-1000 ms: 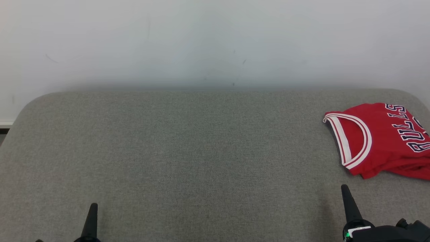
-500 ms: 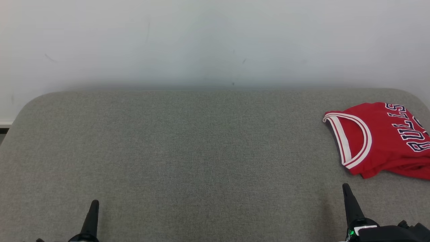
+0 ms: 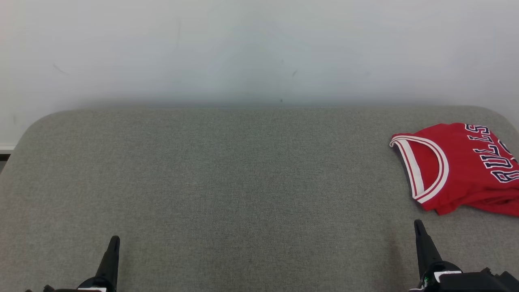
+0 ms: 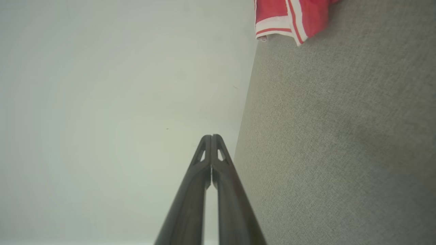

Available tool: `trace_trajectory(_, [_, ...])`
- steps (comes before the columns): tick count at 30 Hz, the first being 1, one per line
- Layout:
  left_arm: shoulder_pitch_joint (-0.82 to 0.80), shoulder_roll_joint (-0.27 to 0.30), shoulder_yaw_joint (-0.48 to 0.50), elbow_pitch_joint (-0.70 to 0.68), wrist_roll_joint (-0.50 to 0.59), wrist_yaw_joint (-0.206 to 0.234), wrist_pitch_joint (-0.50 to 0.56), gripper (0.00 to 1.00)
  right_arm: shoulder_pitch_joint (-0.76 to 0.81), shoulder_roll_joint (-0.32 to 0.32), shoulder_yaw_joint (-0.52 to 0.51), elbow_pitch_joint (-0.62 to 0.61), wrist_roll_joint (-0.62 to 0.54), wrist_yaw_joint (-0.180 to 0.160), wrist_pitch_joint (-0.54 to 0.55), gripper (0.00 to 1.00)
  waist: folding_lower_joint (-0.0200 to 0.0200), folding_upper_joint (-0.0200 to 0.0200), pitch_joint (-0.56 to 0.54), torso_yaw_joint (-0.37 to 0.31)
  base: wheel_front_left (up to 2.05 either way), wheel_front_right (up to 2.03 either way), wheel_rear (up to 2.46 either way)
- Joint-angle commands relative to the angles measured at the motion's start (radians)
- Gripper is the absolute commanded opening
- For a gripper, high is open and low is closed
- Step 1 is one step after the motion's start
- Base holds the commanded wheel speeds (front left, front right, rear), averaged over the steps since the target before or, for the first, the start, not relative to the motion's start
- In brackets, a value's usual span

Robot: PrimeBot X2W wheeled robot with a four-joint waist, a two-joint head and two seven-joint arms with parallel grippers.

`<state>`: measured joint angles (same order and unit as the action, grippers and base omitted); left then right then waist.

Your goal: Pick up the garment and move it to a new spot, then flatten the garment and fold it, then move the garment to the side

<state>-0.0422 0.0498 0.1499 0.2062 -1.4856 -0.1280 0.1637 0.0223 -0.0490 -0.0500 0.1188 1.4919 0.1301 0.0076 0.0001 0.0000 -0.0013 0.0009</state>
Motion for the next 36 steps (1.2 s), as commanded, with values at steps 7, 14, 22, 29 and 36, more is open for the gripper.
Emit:
trace_trajectory(7, [-0.021,0.001,0.007,-0.006,-0.068,-0.004,0.024,0.00,0.011,-0.002,-0.003,-0.012,0.069,0.001,0.008,0.00,-0.0001,0.0000,0.001,0.000,0.00,0.00,0.00])
trace_trajectory(14, [-0.026,0.001,0.009,-0.007,-0.110,-0.004,0.036,0.00,0.014,-0.002,-0.004,-0.017,0.113,0.001,0.010,0.00,-0.0001,0.0000,0.002,-0.001,0.00,0.00,0.00])
trace_trajectory(22, [-0.023,0.001,0.011,-0.006,-0.132,-0.004,0.045,0.00,0.015,-0.002,-0.004,-0.020,0.136,0.001,0.015,0.00,-0.0001,0.0000,0.003,-0.001,0.00,0.00,0.00])
trace_trajectory(29, [-0.023,0.001,0.010,-0.006,-0.132,-0.004,0.045,0.00,0.015,-0.002,-0.004,-0.020,0.135,0.001,0.015,0.00,-0.0001,0.0000,0.003,-0.001,0.00,0.00,0.00])
trace_trajectory(36, [-0.023,0.001,0.011,-0.006,-0.132,-0.004,0.045,0.00,0.015,-0.002,-0.004,-0.020,0.135,0.001,0.015,0.00,-0.0001,0.0000,0.003,-0.001,0.00,0.00,0.00])
